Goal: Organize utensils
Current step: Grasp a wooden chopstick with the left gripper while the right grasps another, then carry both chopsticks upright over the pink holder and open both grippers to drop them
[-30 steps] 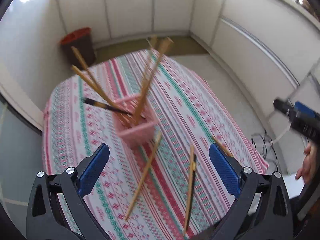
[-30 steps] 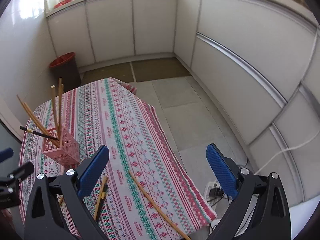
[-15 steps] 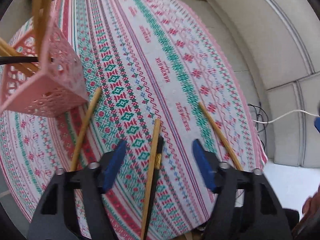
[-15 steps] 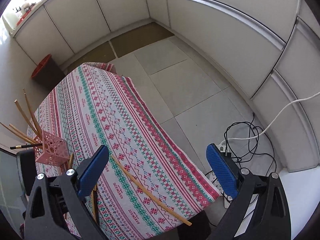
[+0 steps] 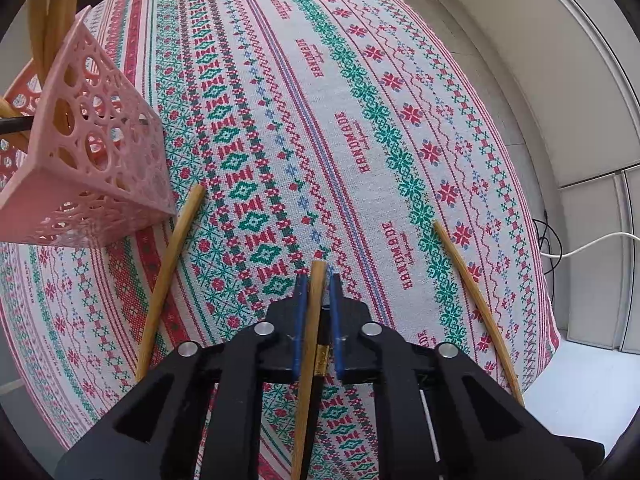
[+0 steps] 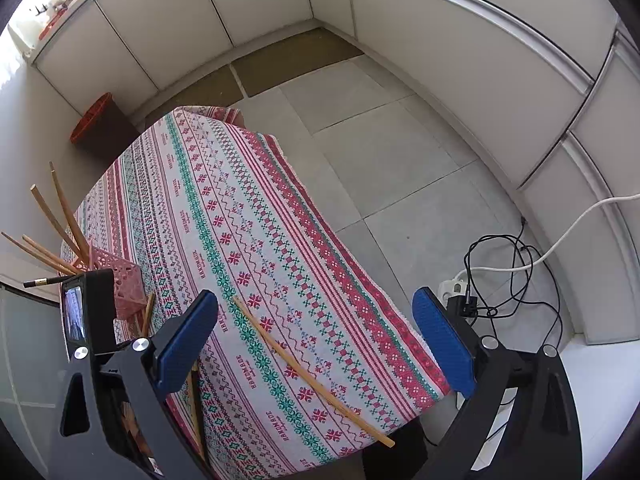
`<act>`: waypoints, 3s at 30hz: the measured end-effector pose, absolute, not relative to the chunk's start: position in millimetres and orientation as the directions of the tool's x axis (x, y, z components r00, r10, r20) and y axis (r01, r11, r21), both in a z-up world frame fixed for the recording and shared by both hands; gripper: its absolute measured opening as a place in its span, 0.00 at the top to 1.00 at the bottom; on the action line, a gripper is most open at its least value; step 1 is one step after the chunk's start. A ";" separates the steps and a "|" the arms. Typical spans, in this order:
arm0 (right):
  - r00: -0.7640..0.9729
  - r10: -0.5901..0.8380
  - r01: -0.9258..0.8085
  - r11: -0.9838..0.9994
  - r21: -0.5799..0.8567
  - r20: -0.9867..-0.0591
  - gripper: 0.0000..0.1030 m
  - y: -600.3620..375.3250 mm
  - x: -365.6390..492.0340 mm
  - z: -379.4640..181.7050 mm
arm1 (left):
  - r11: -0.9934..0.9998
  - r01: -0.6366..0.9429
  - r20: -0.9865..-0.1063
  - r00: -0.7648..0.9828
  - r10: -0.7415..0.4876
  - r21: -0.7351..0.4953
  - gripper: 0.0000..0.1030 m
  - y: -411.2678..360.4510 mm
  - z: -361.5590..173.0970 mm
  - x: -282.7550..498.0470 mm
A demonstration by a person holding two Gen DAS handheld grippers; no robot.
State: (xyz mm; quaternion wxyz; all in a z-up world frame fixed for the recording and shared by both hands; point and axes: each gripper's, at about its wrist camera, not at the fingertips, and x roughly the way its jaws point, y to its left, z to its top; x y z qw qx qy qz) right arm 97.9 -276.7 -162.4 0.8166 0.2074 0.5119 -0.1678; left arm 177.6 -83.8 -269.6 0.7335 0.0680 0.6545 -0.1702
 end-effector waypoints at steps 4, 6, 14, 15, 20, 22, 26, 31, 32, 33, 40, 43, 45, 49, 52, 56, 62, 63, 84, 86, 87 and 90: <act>0.384 -0.069 0.473 0.871 0.132 -0.921 0.08 -269.3 105.1 -174.9 | 0.925 0.355 -0.973 0.131 -0.190 -0.133 0.93 -73.5 -256.1 174.4; 0.364 -0.074 0.463 0.879 0.112 -0.928 0.08 -264.0 110.5 -183.0 | 0.920 0.368 -0.967 0.155 -0.201 -0.132 0.93 -67.0 -243.2 168.7; 0.310 -0.079 0.357 0.933 0.039 -0.947 0.10 -227.0 137.3 -219.1 | 0.902 0.418 -0.938 0.258 -0.230 -0.107 0.94 -32.8 -190.8 137.5; 0.308 -0.081 0.336 0.941 0.028 -0.948 0.12 -220.1 141.4 -223.3 | 0.904 0.414 -0.932 0.277 -0.236 -0.106 0.94 -26.3 -183.9 133.2; 0.280 -0.133 0.202 0.976 -0.077 -0.951 0.20 -185.8 159.8 -242.9 | 0.909 0.403 -0.904 0.341 -0.257 -0.107 0.93 -2.4 -160.8 111.8; 0.240 -0.125 0.157 0.984 -0.088 -0.963 0.26 -177.3 164.5 -255.6 | 0.908 0.405 -0.896 0.357 -0.263 -0.105 0.93 2.8 -154.3 107.1; 0.144 -0.098 0.114 0.990 -0.082 -0.985 0.57 -171.6 170.4 -284.2 | 0.906 0.407 -0.879 0.384 -0.284 -0.115 0.92 15.9 -137.8 98.5; 0.171 -0.040 0.145 0.989 -0.015 -0.984 0.89 -184.4 172.2 -280.2 | 0.903 0.414 -0.860 0.414 -0.298 -0.113 0.92 17.0 -126.1 93.4; 0.172 -0.039 0.150 0.989 -0.013 -0.984 0.91 -185.6 172.3 -279.6 | 0.901 0.419 -0.856 0.419 -0.302 -0.113 0.92 16.1 -123.0 91.6; 0.172 -0.042 0.152 0.988 -0.016 -0.984 0.93 -186.7 171.9 -278.6 | 0.899 0.424 -0.853 0.424 -0.304 -0.109 0.92 15.5 -120.2 89.7; 0.239 -0.004 0.197 0.979 0.044 -0.971 0.95 -196.2 167.7 -255.8 | 0.889 0.444 -0.862 0.404 -0.307 -0.109 0.92 12.6 -125.6 91.1; 0.297 0.003 0.215 0.974 0.069 -0.955 0.95 -197.8 160.4 -234.6 | 0.893 0.432 -0.886 0.354 -0.300 -0.130 0.92 11.8 -145.6 101.9; 0.325 0.012 0.229 0.969 0.091 -0.945 0.95 -198.7 154.3 -224.0 | 0.900 0.418 -0.901 0.334 -0.277 -0.122 0.92 8.6 -158.5 108.2; 0.365 0.019 0.239 0.965 0.113 -0.931 0.95 -200.8 149.3 -208.3 | 0.908 0.403 -0.916 0.312 -0.254 -0.115 0.92 2.4 -172.5 117.5; 0.381 0.058 0.228 0.961 0.154 -0.923 0.94 -201.0 146.5 -199.9 | 0.908 0.397 -0.920 0.290 -0.264 -0.136 0.92 1.7 -175.2 124.8; 0.401 0.072 0.213 0.962 0.169 -0.913 0.94 -196.0 141.4 -192.6 | 0.928 0.353 -0.957 0.212 -0.199 -0.115 0.76 0.2 -206.9 135.0; 0.424 0.087 0.216 0.957 0.193 -0.902 0.94 -197.6 138.9 -184.1 | 0.953 0.288 -0.979 0.144 -0.144 -0.098 0.76 1.7 -249.9 148.3; 0.425 0.088 0.215 0.957 0.195 -0.901 0.94 -197.7 138.5 -183.9 | 0.953 0.286 -0.980 0.142 -0.141 -0.096 0.76 0.0 -253.8 149.7; 0.524 0.145 0.171 0.947 0.270 -0.839 0.94 -197.5 118.0 -143.2 | 0.916 0.387 -0.900 0.356 -0.253 -0.104 0.94 7.0 -190.1 115.8; 0.533 0.149 0.165 0.947 0.275 -0.833 0.94 -197.4 114.4 -139.2 | 0.906 0.407 -0.872 0.396 -0.288 -0.114 0.94 14.3 -167.9 103.6; 0.539 0.149 0.161 0.948 0.275 -0.829 0.94 -196.9 112.4 -136.2 | 0.902 0.416 -0.856 0.417 -0.304 -0.118 0.94 17.9 -156.5 97.3; 0.560 0.150 0.158 0.946 0.283 -0.814 0.94 -198.4 107.3 -126.9 | 0.885 0.448 -0.818 0.457 -0.350 -0.128 0.94 18.2 -131.2 89.9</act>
